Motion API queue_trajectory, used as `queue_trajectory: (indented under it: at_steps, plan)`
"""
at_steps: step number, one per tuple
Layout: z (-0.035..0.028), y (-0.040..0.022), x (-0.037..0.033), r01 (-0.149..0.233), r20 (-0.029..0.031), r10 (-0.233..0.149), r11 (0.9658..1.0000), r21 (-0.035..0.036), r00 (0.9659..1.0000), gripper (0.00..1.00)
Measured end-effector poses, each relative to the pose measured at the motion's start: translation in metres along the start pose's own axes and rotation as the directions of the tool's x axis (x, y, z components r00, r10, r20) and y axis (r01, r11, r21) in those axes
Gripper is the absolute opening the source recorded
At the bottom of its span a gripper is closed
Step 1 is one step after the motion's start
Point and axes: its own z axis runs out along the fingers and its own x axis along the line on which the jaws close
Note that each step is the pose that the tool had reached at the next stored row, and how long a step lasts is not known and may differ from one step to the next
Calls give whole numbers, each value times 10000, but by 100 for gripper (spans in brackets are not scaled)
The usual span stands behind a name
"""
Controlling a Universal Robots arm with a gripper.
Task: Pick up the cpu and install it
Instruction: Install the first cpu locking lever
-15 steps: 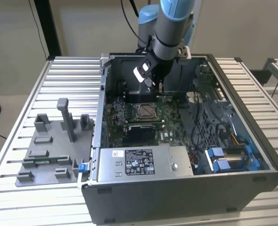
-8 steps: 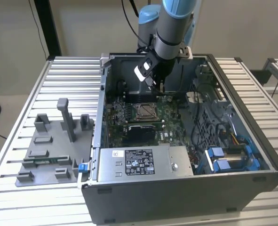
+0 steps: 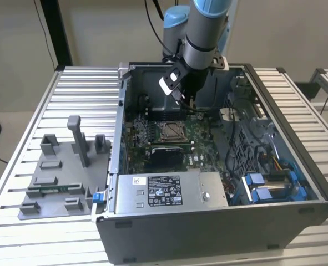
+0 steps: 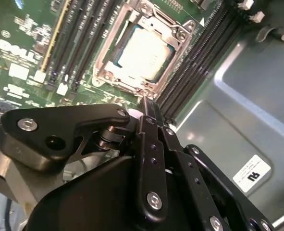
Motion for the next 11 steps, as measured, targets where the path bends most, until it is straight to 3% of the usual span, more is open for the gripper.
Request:
queue_trajectory:
  at_steps: [2, 3, 7, 11]
  plan:
    - [-3, 1, -7, -68, 119, 68, 10000, 9, 9999, 0]
    - [-3, 3, -7, -98, 213, 97, 10000, 20, 9997, 0]
    - [-3, 11, -8, -226, 662, 220, 9997, 71, 9976, 0]
    - [-4, 21, -7, -319, 1173, 304, 9994, 115, 9926, 0]
